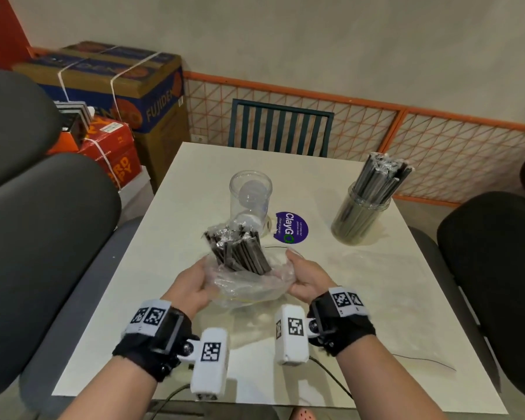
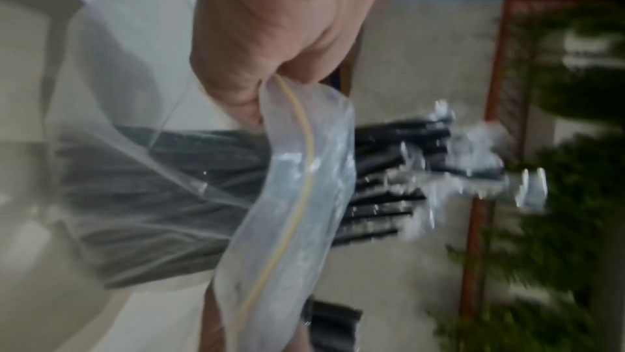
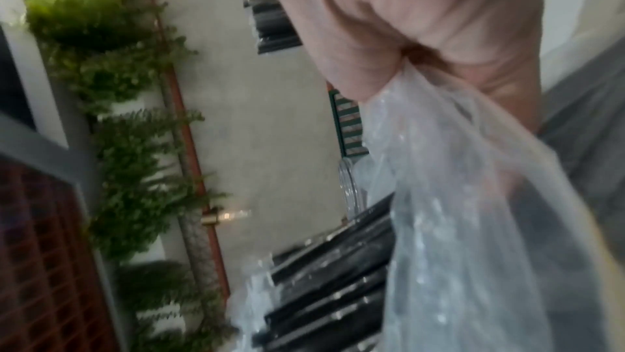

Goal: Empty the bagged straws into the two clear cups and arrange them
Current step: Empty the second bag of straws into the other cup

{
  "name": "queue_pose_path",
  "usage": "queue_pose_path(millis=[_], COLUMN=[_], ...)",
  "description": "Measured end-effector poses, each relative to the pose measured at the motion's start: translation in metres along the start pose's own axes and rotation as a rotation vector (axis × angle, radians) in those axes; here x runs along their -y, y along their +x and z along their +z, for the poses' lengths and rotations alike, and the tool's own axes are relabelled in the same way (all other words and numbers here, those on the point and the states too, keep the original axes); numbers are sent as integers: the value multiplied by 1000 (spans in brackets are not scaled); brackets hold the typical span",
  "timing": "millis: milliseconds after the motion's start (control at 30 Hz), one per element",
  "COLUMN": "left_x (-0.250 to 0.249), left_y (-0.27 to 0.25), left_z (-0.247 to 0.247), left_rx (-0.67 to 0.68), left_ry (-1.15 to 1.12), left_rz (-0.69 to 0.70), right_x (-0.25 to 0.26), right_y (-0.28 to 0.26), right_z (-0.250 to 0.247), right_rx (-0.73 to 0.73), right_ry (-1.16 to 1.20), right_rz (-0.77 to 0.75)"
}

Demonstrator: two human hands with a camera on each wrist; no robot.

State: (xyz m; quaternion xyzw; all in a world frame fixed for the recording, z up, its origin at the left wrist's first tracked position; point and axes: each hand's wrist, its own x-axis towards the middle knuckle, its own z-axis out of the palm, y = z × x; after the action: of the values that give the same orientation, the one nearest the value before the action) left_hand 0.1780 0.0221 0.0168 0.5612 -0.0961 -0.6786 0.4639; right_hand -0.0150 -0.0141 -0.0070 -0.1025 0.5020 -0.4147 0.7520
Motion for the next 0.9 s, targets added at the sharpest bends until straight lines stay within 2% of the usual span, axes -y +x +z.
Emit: queue_pose_path(millis=[67, 133, 167, 233, 300, 367, 433, 500, 533, 600, 667, 733, 767, 900], left_x=[0, -3, -3, -3, -3, -2, 2, 9, 13, 15, 9, 5, 3, -1], left_y=[7, 0, -2, -14, -17, -13, -3, 0, 0, -2, -2, 3, 3, -3], left_z=[-3, -7, -10, -12, -12, -15, -18, -22, -22, -20, -19, -20, -18, -4], left_rx=[-129, -219, -190, -49, 82, 115, 91, 158, 193, 225, 251, 278, 248, 70], left_ry=[26, 164, 202, 199, 73, -40, -200, -299, -324, -272, -135, 12, 95, 226], left_rz=[49, 115, 103, -25, -179, -214, -200, -211, -201, -169, -141, -150, -148, -25], right_x=[-1, 3, 5, 2, -5, -10, -6, -5, -6, -9, -7, -1, 1, 0], right_y=[-1, -4, -7, -14, -19, -21, -21, -11, -8, 2, 0, -11, -14, -19], right_z=[3, 5, 6, 9, 12, 12, 9, 1, -1, -9, -8, 2, 3, 8], right_rx=[51, 147, 195, 190, 105, 27, 6, -42, -74, -122, 11, 150, 164, -18], right_ry=[16, -38, -81, -236, -455, -588, -449, -252, -233, -247, -214, -358, -430, -496], right_rz=[-25, -73, -115, -215, -310, -329, -198, -15, 42, 63, 135, 117, 78, -51])
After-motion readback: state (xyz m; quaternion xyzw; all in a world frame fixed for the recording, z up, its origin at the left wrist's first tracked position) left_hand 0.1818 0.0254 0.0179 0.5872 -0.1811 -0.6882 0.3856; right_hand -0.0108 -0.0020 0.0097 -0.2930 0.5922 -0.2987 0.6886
